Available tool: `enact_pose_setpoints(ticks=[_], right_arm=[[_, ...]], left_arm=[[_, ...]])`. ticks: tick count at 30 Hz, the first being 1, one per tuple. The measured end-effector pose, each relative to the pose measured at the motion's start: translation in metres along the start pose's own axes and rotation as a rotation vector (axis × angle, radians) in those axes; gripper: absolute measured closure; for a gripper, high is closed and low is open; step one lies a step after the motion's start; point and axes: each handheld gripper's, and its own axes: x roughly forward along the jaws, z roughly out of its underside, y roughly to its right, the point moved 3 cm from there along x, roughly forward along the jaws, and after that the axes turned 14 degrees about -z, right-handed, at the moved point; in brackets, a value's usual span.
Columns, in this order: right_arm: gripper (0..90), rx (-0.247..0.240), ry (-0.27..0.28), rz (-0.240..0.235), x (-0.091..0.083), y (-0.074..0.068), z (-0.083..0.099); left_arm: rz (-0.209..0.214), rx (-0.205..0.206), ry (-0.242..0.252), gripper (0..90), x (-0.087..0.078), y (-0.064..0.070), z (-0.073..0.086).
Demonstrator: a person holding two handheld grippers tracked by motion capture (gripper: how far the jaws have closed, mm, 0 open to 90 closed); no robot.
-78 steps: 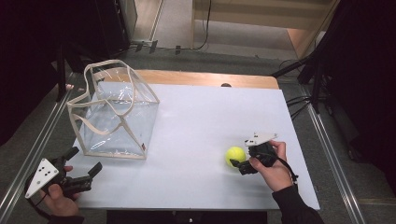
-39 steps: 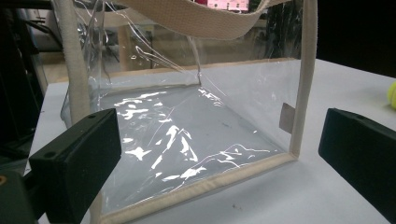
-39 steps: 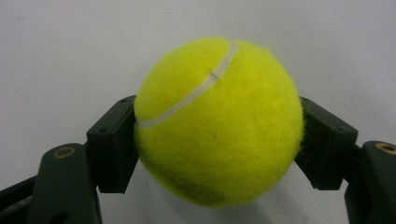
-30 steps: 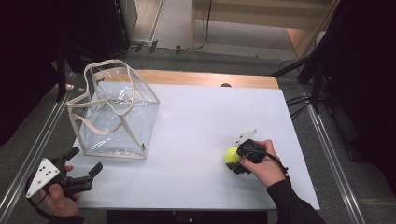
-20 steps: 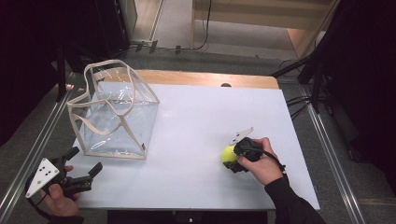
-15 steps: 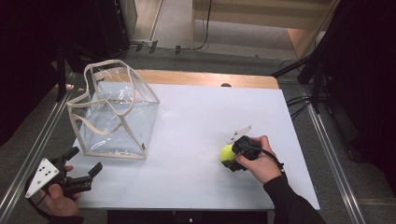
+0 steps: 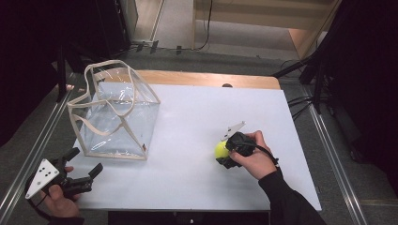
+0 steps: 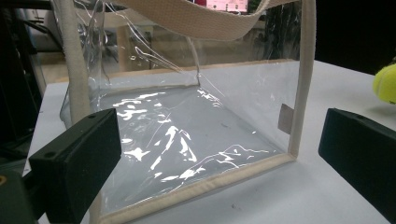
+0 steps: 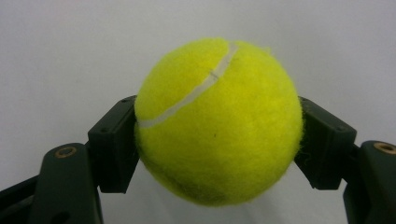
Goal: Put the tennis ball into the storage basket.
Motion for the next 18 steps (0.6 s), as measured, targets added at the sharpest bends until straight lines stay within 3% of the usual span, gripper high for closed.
enact_pose_setpoints(ticks=[18], right_arm=[[24.1,-0.032,0.015,-0.008,0.005,-0.004,-0.023]], left_arm=[[0.001,0.001,-0.002,0.0,0.0,0.0,0.0]])
